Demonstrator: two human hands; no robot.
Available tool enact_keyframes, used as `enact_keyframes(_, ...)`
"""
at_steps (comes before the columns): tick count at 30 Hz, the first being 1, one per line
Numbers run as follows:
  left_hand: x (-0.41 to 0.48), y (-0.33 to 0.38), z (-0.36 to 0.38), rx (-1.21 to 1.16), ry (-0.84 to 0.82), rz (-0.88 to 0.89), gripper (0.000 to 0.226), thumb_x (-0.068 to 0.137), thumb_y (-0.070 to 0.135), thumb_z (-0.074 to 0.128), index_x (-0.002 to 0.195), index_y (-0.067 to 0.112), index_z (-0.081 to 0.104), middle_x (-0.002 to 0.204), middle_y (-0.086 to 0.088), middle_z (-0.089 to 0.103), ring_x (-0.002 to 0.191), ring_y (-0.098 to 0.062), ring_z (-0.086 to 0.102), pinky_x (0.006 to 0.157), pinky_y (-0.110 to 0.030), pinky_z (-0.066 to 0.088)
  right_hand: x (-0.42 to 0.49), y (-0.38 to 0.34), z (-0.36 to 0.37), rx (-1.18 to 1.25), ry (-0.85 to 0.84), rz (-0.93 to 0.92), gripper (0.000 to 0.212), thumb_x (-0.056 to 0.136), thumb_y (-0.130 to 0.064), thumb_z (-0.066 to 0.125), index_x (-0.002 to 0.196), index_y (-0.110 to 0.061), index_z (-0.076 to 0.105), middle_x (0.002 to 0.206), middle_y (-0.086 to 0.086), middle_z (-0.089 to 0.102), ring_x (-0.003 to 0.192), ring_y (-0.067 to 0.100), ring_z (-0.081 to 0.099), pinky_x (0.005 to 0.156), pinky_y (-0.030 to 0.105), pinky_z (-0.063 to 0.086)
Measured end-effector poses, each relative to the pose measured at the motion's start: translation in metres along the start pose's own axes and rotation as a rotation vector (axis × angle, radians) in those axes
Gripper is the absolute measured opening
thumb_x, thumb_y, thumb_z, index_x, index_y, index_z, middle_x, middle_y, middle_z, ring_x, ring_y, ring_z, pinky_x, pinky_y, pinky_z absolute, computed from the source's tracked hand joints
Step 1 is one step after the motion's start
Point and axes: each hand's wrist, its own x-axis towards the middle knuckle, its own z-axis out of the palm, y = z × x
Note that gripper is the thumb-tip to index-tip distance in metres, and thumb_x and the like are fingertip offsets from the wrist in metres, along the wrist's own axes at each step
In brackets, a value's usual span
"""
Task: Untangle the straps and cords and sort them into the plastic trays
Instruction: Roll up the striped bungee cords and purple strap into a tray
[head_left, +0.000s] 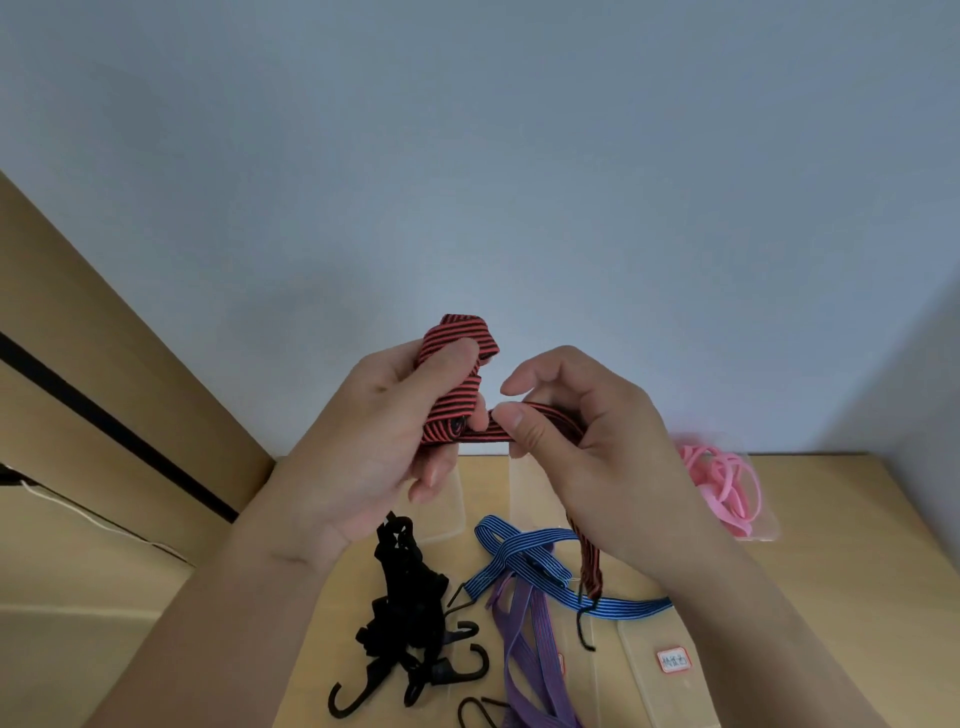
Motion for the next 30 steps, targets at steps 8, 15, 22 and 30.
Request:
enact_keyframes(8,-0.011,-0.014,0.011,1.004,0.155,0.336,0.046,0.097,0.049,0.039,0.141,0.037,0.041,0.107,0.015,0.066,0.089,-0.006,0.063,0.077,-0.037,0.054,-0.002,-0.002,0.008,0.327,0.043,0.270,0.014,0.102,-0.026,0.055,0.116,-0.022,0.057,0.069,0.002,0.069,0.066,0.015,0.053,0.067,0.031,0.046)
enact_keyframes(15,-0.026,-0.013,0.019,1.099,-0.069,0.320,0.064,0.100,0.052,0.033,0.160,0.042,0.012,0.121,0.018,0.042,0.098,-0.002,0.052,0.089,-0.026,0.046,-0.003,0.003,0.011,0.344,0.102,0.337,0.025,0.094,-0.040,0.064,0.087,-0.017,0.070,0.064,-0.010,0.058,0.053,0.001,0.048,0.056,0.016,0.034)
enact_keyframes(22,-0.006,-0.015,-0.006,0.129,-0.204,0.026,0.040,0.092,0.032,0.063,0.127,0.015,0.068,0.093,-0.013,0.068,0.074,-0.023,0.063,0.071,-0.036,0.061,-0.002,0.008,0.014,0.390,0.077,0.237,0.029,0.099,-0.036,0.056,0.100,-0.010,0.068,0.076,0.006,0.064,0.068,0.019,0.050,0.059,0.022,0.039)
enact_keyframes(30,-0.001,-0.046,0.003,0.742,0.232,0.540,0.048,0.078,0.035,0.078,0.125,0.027,0.068,0.095,0.011,0.065,0.080,-0.008,0.065,0.070,-0.033,0.058,0.001,0.004,0.025,0.520,0.103,0.534,0.051,0.093,-0.056,0.054,0.065,-0.014,0.049,0.057,0.002,0.043,0.049,0.013,0.028,0.044,0.023,0.021)
